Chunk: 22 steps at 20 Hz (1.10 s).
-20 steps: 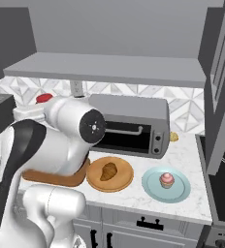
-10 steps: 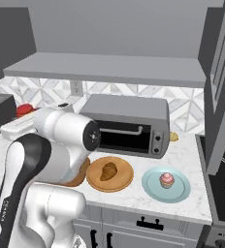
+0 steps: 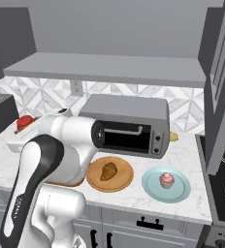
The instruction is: From the different types of pastries on the counter, select a croissant and place it on the cutting board. Then retrieve a jar of jam from the cabinet and place it alongside the croissant on the cutting board.
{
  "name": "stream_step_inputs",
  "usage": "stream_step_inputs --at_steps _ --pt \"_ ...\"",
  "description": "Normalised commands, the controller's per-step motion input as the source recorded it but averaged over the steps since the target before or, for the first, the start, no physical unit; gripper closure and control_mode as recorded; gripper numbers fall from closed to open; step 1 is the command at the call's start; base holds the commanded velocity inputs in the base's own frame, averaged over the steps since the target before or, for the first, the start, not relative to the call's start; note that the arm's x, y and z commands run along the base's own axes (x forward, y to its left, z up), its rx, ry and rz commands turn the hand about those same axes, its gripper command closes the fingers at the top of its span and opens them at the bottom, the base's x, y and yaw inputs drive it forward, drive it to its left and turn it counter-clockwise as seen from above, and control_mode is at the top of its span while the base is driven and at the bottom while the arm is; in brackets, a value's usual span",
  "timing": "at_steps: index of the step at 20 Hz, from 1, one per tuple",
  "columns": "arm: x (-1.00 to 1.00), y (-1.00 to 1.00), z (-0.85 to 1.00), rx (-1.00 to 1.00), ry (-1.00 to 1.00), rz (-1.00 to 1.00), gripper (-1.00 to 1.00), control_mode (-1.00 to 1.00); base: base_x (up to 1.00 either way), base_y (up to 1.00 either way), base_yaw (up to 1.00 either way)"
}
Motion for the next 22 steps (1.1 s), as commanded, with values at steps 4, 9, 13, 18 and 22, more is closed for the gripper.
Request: stream_step_inputs --at_steps 4,9,13,18,22 --pt "0.09 -0.01 -0.39 0.0 0.05 0.26 1.0 -1.0 0.0 0.0 0.0" --pt "0.31 0.0 -0.4 -0.05 0.06 0.12 1.0 -1.0 0.0 0.0 0.0" --pt "0.28 0.0 -0.45 -0.1 0.03 0.07 1.0 -1.0 0.0 0.0 0.0" --pt "0.19 0.04 -0.42 -0.08 0.0 0.05 1.0 -1.0 0.0 0.0 0.0" --pt "0.07 0.06 -0.52 -0.02 0.0 0.0 1.0 -1.0 0.0 0.0 0.0"
